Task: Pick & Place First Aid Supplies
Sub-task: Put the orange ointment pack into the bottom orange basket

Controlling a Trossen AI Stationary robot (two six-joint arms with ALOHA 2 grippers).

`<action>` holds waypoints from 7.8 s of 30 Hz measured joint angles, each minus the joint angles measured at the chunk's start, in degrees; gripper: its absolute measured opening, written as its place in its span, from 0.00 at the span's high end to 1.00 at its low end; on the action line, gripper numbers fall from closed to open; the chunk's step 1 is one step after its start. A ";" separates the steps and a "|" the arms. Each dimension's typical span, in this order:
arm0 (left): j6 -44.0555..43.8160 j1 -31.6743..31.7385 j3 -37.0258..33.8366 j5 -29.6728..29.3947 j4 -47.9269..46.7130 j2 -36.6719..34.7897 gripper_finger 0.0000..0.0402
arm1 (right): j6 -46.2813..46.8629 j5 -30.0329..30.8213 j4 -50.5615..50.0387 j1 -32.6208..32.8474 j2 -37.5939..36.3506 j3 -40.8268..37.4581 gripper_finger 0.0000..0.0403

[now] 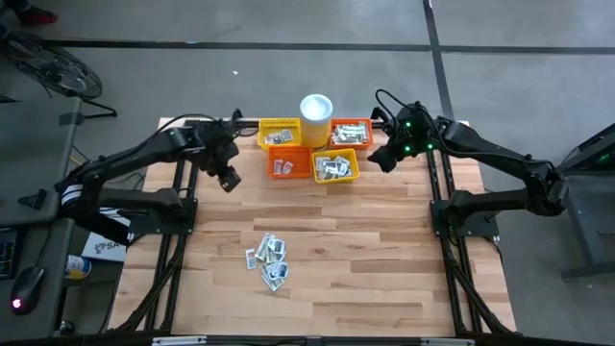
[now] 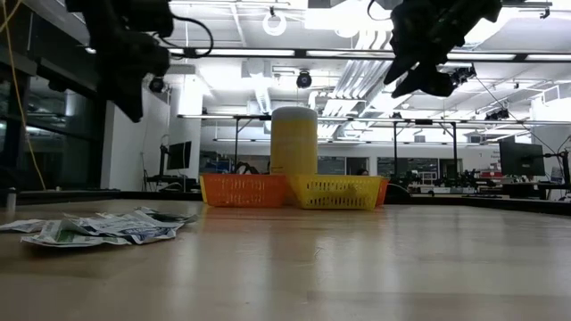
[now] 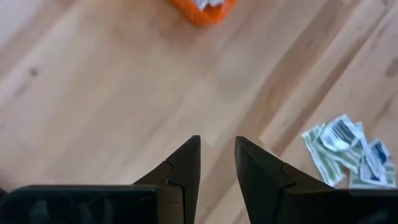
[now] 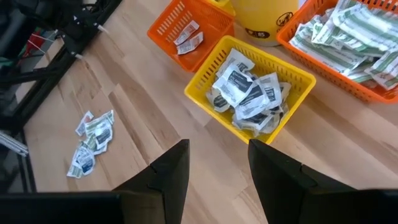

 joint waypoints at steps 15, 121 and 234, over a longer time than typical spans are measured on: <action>-11.66 -4.38 -8.22 5.56 -0.59 -15.09 0.75 | 3.46 -4.90 0.00 1.34 0.00 0.02 0.61; -9.24 -19.75 -11.91 6.10 9.97 -3.11 0.75 | -15.66 11.01 3.86 3.01 0.02 0.00 0.61; -43.83 -56.34 -7.95 -13.54 19.62 18.13 1.00 | -22.22 12.91 1.49 11.50 0.02 0.00 0.61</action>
